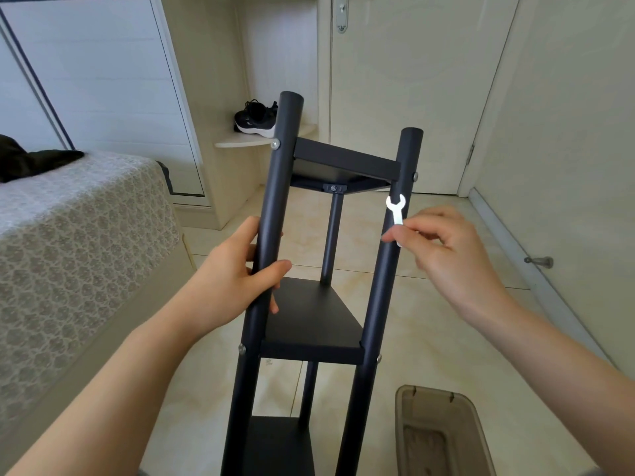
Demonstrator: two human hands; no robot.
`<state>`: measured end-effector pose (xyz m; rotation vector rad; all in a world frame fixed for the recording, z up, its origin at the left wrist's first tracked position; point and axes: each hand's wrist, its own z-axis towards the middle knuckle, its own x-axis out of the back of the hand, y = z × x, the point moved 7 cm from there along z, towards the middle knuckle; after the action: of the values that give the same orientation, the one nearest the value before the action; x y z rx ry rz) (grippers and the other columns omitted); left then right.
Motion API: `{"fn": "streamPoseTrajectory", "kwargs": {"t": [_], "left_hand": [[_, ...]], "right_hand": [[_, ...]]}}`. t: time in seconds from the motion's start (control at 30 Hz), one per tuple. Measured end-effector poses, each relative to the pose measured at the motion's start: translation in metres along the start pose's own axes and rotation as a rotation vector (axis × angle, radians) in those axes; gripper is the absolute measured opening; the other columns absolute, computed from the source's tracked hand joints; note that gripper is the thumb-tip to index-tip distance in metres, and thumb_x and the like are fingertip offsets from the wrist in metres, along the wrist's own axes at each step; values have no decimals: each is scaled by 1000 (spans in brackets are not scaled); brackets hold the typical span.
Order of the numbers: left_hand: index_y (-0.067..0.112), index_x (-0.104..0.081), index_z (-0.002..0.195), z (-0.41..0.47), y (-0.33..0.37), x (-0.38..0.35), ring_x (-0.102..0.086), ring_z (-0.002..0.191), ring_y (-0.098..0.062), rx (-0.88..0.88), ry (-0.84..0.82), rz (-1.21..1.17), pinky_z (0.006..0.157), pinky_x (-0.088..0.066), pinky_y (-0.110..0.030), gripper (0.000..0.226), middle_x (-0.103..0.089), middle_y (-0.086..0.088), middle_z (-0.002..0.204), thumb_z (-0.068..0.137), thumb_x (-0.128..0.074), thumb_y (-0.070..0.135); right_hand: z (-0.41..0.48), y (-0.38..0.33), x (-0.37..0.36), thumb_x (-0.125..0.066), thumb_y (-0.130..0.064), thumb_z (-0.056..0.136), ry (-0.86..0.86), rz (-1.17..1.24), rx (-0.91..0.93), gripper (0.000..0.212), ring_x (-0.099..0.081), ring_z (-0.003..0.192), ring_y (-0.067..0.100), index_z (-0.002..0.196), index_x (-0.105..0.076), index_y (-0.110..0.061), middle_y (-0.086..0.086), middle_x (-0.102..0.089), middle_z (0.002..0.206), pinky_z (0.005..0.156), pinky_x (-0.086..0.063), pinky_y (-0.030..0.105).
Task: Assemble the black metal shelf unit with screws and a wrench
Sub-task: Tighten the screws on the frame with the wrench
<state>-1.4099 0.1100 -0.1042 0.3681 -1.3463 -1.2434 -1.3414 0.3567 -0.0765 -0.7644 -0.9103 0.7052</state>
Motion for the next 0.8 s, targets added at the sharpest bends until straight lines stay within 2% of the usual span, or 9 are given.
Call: {"fn": "streamPoseTrajectory", "kwargs": {"t": [0.1,0.2,0.3,0.47,0.6,0.7,0.8], "left_hand": [[20,-46,115,0,3,-4,-71,53,-26,-16,5,28,56,-61,-32,27,-68,-7,75,95,-65,21],[20,-45,112,1,5,-7,-70,50,-25,-32,29,47,52,-58,-27,25,-66,-7,70,96,-64,20],[22,-46,112,1,7,-8,-69,48,-23,-52,66,54,50,-56,-24,24,-64,-6,69,96,-64,21],[28,-45,106,0,4,-2,-69,48,-23,-55,111,54,51,-57,-26,23,-65,-4,73,95,-64,22],[31,-44,104,1,-2,-1,-70,50,-22,-48,110,51,54,-60,-35,23,-70,12,80,95,-64,23],[26,-45,107,3,-9,-2,-71,51,-22,-25,127,42,58,-61,-41,22,-70,11,78,97,-64,23],[25,-44,107,6,-12,-4,-71,52,-23,-8,138,6,57,-61,-39,21,-69,8,77,97,-63,24]], "right_hand": [[3,4,-4,-61,-14,93,-64,205,-64,31,-61,103,8,71,-78,-29,-3,-69,94,93,-54,37],[6,8,-9,-60,-12,95,-97,370,-148,29,-67,103,9,74,-79,-22,-2,-75,96,93,-56,46],[9,11,-10,-62,-10,94,-49,485,-176,29,-69,102,13,73,-80,-18,3,-76,93,90,-57,49],[10,8,-12,-64,-10,93,-23,508,-136,28,-68,105,15,73,-81,-22,-1,-76,98,94,-54,51],[11,2,-12,-63,-10,93,-25,480,-84,28,-68,104,14,76,-81,-23,-3,-76,100,93,-55,50],[12,-2,-11,-63,-10,93,-21,455,-53,27,-69,103,15,77,-81,-23,-4,-76,99,93,-55,50],[13,-5,-8,-63,-9,93,-2,442,-23,26,-68,105,16,78,-80,-22,-1,-76,99,94,-54,51]]}}
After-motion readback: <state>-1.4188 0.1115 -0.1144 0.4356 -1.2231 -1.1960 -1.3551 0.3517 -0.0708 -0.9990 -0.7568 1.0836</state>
